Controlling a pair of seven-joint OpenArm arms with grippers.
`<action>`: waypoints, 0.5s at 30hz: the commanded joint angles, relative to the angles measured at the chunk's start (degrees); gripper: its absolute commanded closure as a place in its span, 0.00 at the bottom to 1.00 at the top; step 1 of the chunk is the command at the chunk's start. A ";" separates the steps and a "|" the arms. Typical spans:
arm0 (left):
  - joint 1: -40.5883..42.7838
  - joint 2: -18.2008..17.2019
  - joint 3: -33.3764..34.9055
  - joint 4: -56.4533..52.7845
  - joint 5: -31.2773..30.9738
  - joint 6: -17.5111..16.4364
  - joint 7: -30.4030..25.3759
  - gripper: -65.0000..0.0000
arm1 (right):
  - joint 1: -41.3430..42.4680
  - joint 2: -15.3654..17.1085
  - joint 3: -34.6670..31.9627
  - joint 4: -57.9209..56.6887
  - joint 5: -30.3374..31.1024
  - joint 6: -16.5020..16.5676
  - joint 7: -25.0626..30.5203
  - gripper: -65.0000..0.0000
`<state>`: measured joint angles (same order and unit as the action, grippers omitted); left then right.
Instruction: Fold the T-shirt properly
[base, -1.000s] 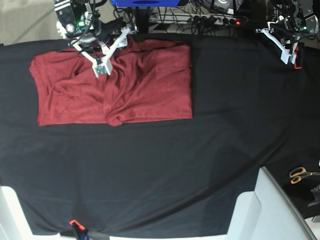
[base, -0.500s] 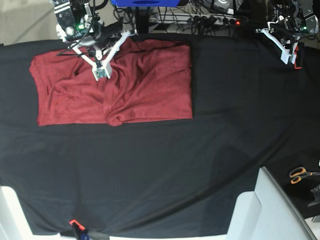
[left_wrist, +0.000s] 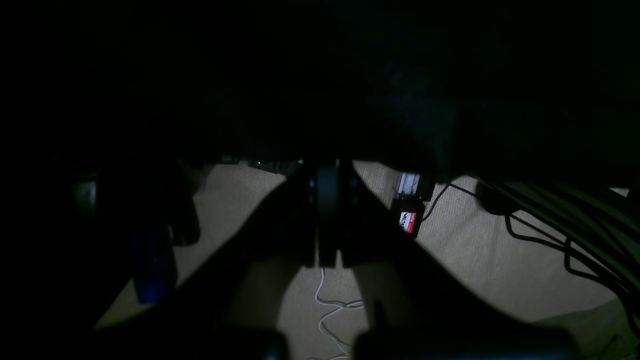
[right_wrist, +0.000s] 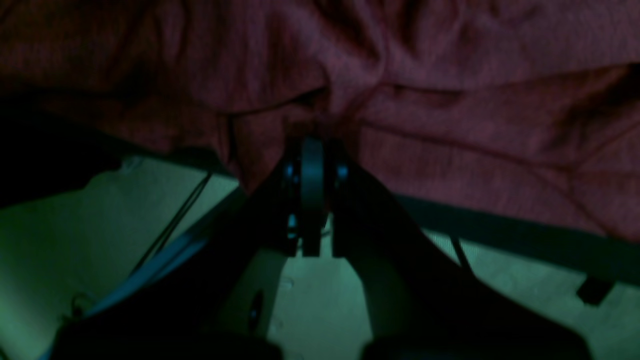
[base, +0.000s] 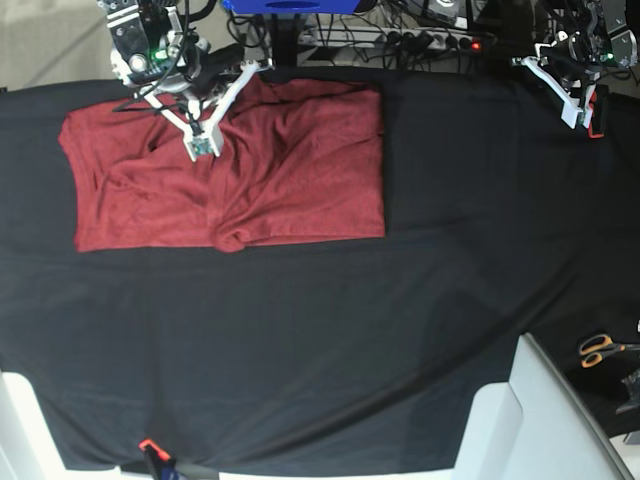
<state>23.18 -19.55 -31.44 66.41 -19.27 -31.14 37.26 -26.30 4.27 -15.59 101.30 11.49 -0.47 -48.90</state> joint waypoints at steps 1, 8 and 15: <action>-0.19 -1.24 -0.25 1.15 -1.08 -0.12 -2.05 1.00 | 0.59 0.08 0.25 2.40 0.07 0.16 0.33 0.99; -0.19 -1.24 -0.25 1.15 -1.08 -0.21 -2.05 1.00 | 3.23 0.34 0.25 3.80 -0.01 0.16 -2.39 0.99; -0.10 -1.24 -0.25 1.15 -1.08 -0.21 -2.05 1.00 | 4.81 0.52 -0.10 3.80 -0.01 0.16 -2.48 0.99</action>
<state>23.20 -19.55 -31.44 66.41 -19.25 -31.14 37.23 -21.45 4.60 -15.51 104.22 11.51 -0.45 -52.03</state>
